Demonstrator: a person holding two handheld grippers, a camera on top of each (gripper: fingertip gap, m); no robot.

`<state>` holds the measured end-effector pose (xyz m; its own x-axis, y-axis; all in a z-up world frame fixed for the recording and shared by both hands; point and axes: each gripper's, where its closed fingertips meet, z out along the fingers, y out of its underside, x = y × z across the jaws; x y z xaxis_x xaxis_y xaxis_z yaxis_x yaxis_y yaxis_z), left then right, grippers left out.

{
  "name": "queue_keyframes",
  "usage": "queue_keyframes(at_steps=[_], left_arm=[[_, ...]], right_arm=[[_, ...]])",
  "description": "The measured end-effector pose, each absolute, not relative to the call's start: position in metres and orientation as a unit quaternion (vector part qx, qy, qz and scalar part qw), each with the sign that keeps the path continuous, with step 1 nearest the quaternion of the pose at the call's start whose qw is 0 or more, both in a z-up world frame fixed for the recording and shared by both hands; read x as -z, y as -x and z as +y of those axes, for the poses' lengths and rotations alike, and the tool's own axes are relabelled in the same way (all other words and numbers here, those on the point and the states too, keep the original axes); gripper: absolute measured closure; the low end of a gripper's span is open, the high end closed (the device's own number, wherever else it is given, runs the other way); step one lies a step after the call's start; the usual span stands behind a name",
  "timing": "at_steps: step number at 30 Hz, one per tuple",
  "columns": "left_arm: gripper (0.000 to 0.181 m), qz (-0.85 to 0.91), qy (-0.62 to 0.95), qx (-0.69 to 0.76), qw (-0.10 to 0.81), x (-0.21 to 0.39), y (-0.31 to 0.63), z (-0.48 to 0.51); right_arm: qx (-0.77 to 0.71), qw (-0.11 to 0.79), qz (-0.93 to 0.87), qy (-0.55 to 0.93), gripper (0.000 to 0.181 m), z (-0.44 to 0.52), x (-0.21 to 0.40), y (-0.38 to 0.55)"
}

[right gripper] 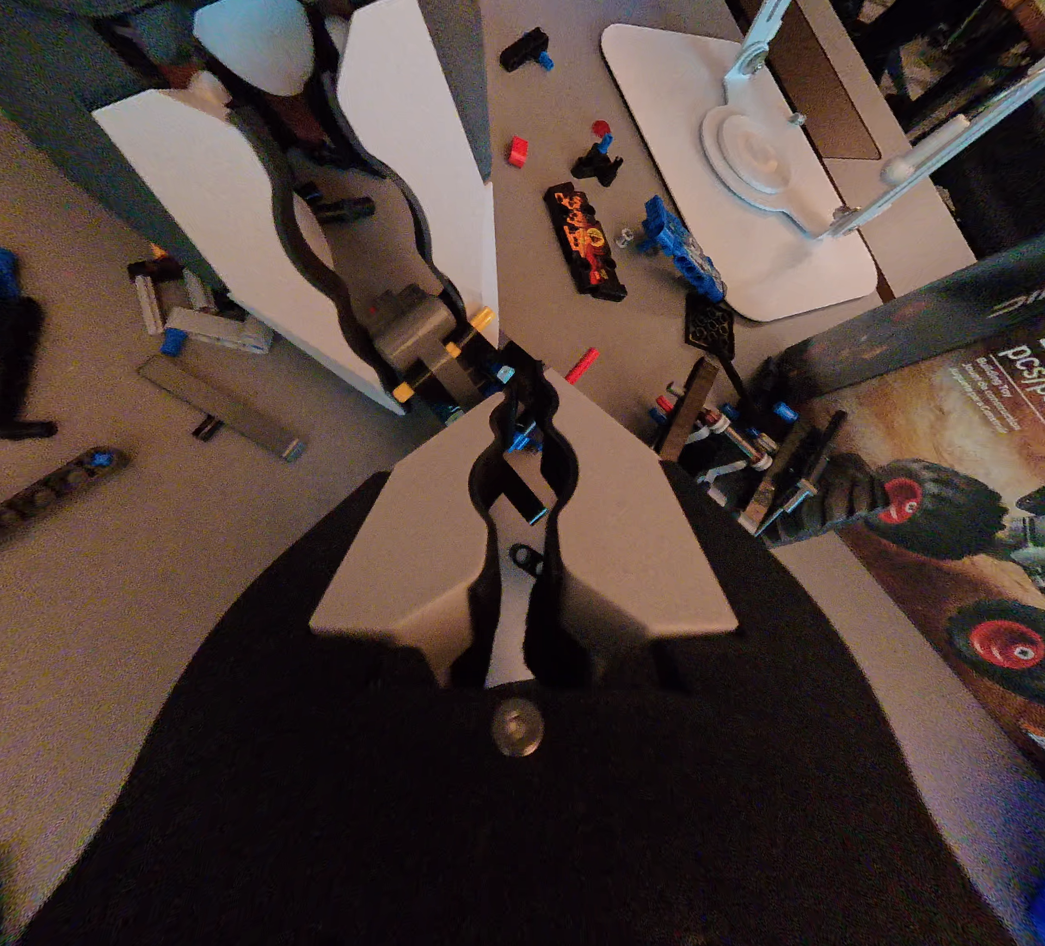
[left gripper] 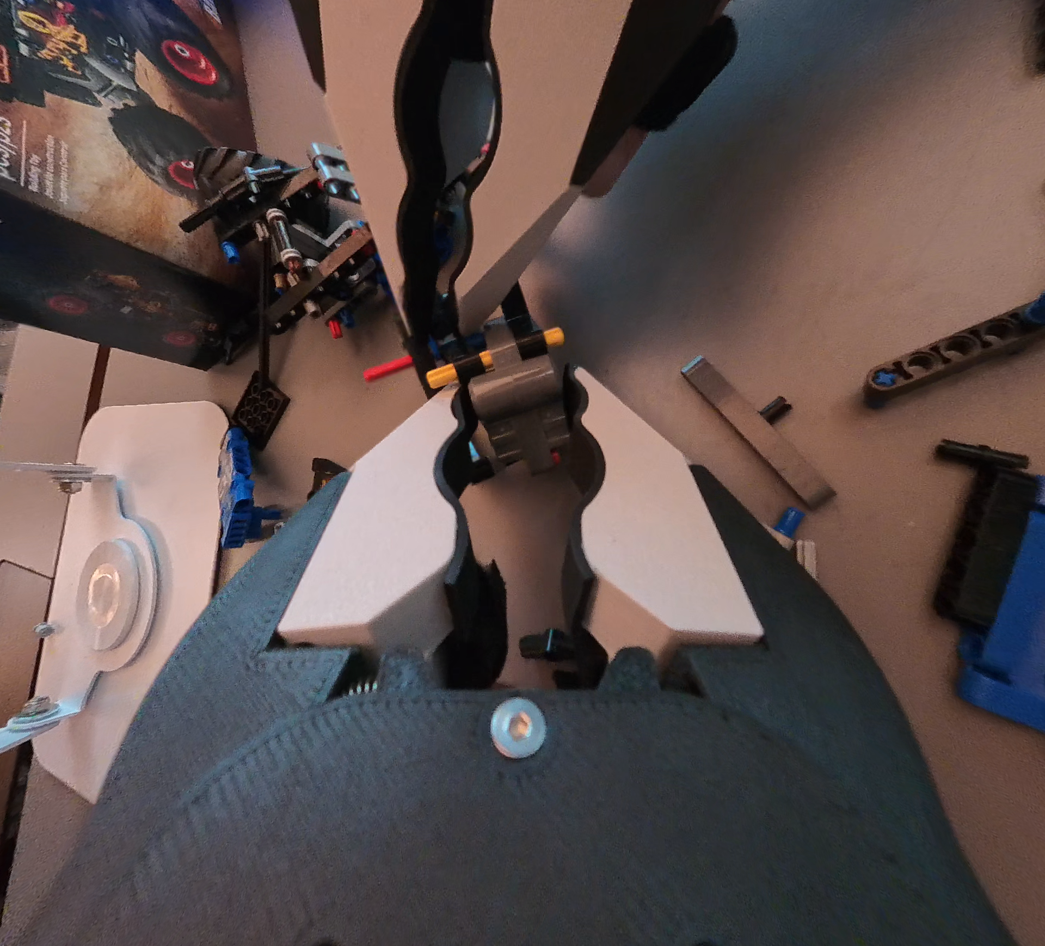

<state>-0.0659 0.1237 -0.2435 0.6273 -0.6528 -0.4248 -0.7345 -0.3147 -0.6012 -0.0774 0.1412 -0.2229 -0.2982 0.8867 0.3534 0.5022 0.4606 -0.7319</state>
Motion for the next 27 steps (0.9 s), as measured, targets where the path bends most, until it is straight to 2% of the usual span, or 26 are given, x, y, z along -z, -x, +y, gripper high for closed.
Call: queue_keyframes(at_steps=[2, 5, 10, 23, 26, 27], left_arm=[[0.153, 0.429, 0.811, -0.028, 0.396, 0.244, 0.065, 0.119], [0.154, 0.442, 0.804, -0.028, 0.397, 0.244, 0.063, 0.117], [0.156, 0.459, 0.799, -0.018, 0.388, 0.247, 0.06, 0.112], [0.156, 0.483, 0.791, -0.03, 0.376, 0.25, 0.05, 0.112], [0.156, 0.483, 0.789, -0.026, 0.379, 0.25, 0.048, 0.112], [0.156, 0.484, 0.789, -0.027, 0.378, 0.25, 0.047, 0.111]], right_arm=[[-0.251, 0.371, -0.791, 0.417, 0.178, 0.135, 0.222, 0.072], [-0.202, 0.401, -0.824, 0.345, 0.176, 0.133, 0.222, 0.067], [-0.232, 0.388, -0.837, 0.309, 0.175, 0.121, 0.216, 0.057], [-0.265, 0.33, -0.848, 0.318, 0.181, 0.108, 0.213, 0.05], [-0.243, 0.351, -0.846, 0.32, 0.17, 0.112, 0.211, 0.051], [-0.239, 0.353, -0.847, 0.319, 0.172, 0.111, 0.211, 0.051]])
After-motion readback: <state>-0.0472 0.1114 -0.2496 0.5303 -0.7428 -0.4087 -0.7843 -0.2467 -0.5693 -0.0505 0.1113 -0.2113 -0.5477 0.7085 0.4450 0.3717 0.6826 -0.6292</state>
